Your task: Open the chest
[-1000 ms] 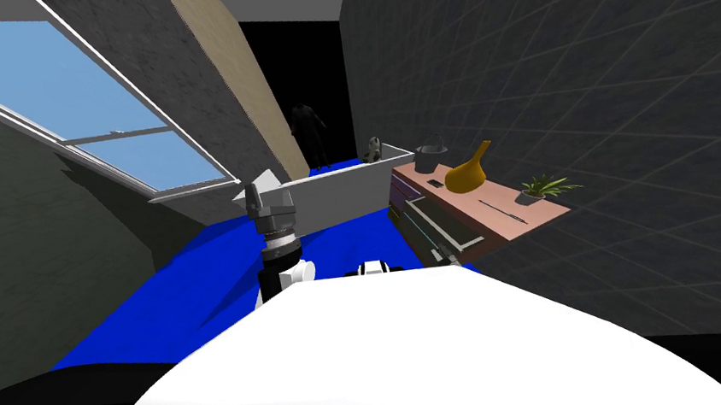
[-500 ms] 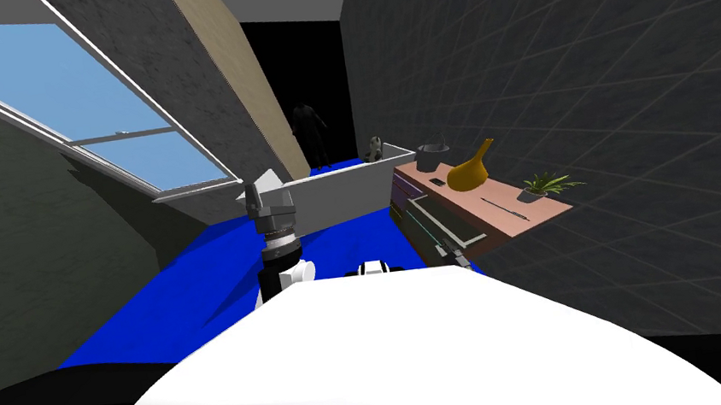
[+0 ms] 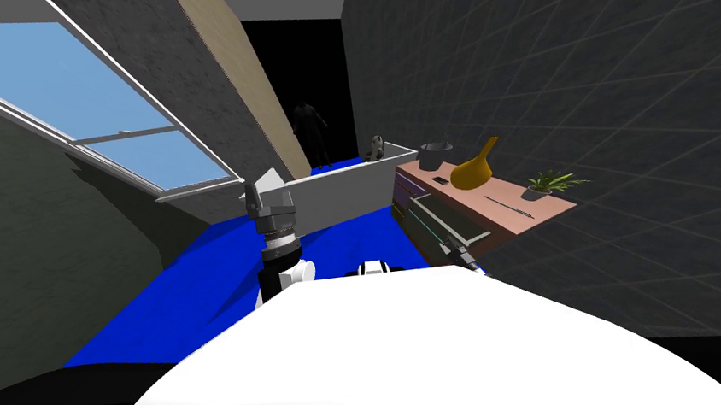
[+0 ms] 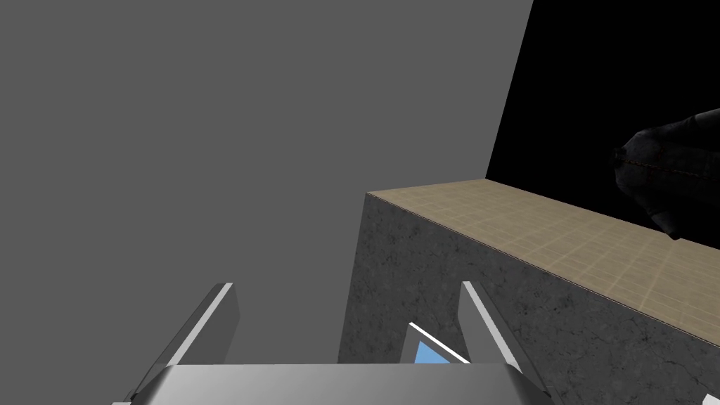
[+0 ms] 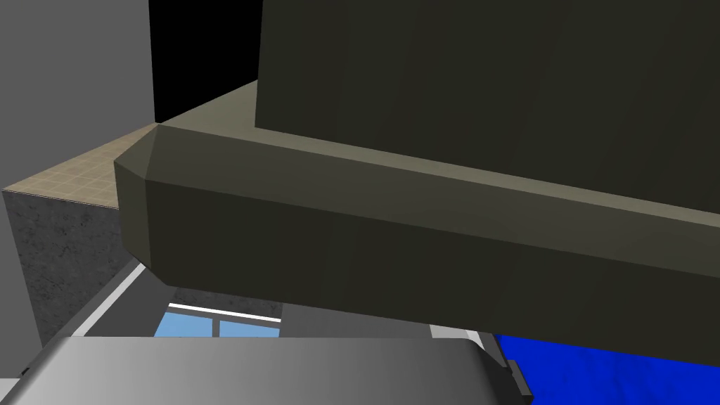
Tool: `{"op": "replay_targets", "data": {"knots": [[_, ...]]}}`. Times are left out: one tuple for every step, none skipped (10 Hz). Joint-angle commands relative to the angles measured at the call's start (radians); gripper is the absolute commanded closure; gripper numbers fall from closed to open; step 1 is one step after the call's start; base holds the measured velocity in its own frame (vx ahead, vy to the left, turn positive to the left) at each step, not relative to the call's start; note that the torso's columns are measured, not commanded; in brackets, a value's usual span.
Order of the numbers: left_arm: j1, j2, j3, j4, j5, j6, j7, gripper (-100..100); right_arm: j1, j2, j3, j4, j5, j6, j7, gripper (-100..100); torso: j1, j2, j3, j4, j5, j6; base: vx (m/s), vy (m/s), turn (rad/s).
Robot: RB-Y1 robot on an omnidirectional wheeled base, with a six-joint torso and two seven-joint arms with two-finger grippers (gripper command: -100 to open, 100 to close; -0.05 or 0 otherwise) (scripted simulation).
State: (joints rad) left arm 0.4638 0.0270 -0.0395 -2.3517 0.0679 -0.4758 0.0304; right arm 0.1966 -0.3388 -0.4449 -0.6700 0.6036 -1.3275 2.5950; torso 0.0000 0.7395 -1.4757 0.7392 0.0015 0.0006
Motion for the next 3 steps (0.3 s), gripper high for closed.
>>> {"op": "replay_targets", "data": {"knots": [[0.0, 0.0, 0.0, 0.0, 0.0, 0.0, 0.0, 0, 0.0, 0.0, 0.0, 0.0, 0.0, 0.0, 0.0, 0, 0.0, 0.0, 0.0, 0.0, 0.0, 0.0, 0.0, 0.0, 0.0], [0.0, 0.0, 0.0, 0.0, 0.0, 0.0, 0.0, 0, 0.0, 0.0, 0.0, 0.0, 0.0, 0.001, 0.0, 0, 0.001, -0.001, 0.0, -0.001, -0.001, 0.0, 0.0, 0.0, 0.0], [0.0, 0.0, 0.0, 0.0, 0.0, 0.0, 0.0, 0, 0.0, 0.0, 0.0, 0.001, 0.0, 0.001, 0.0, 0, 0.001, -0.001, 0.0, -0.001, -0.001, 0.0, 0.0, 0.0, 0.0]]}}
